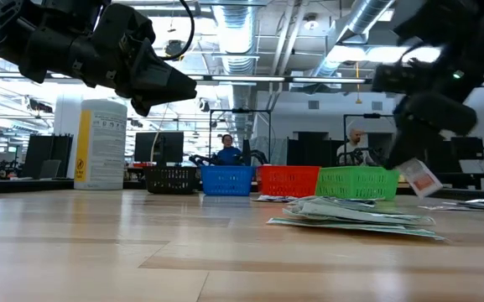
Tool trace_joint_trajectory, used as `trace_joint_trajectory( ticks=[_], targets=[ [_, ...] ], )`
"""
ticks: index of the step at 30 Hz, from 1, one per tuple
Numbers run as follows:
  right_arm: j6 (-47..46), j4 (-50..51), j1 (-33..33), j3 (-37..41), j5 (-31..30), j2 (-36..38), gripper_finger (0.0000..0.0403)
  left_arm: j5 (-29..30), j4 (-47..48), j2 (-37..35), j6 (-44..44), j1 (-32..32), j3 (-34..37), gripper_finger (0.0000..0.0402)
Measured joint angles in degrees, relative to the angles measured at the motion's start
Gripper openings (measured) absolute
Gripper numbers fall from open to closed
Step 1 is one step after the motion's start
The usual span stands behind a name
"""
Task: Pick & Place First Aid Supplies
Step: Put the orange pad into the green bin
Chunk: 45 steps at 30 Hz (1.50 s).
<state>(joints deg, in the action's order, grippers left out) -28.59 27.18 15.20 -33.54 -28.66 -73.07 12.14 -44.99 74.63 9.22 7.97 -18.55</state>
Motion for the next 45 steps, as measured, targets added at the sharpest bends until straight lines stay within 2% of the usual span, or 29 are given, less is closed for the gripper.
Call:
trace_joint_trajectory(
  ticks=[10,16,23,29,33,38,45],
  targets=[
    [18.48,-2.06,-7.6,-6.87,-9.83,0.06,0.0001,0.0,0.01,0.0,0.01,0.0,0.0,0.0116],
    [28.03,-9.2,-16.48,-6.86,-10.15,0.06,0.0001,0.02,0.0,0.0,0.01,0.0,0.0,0.0116],
    [28.9,-9.94,-27.06,-5.99,-8.34,0.06,0.0001,0.0,0.0,0.0,0.01,0.0,0.0,0.0116],
    [28.37,-11.23,-32.8,-5.6,-0.22,0.04,0.0018,0.0,0.0,0.0,0.01,0.0,0.0,0.0116],
    [28.55,-13.04,-34.35,-5.6,3.73,0.04,0.0041,0.0,0.0,0.0,0.01,0.0,0.0,0.0116],
    [28.55,-12.34,-35.03,-5.6,3.72,0.04,0.0065,0.0,0.01,0.0,0.01,0.0,0.0,0.0116],
    [27.19,-9.86,-32.9,-5.6,3.33,0.04,0.0067,0.0,0.02,0.0,0.01,0.0,0.0,0.0116]
  ],
)
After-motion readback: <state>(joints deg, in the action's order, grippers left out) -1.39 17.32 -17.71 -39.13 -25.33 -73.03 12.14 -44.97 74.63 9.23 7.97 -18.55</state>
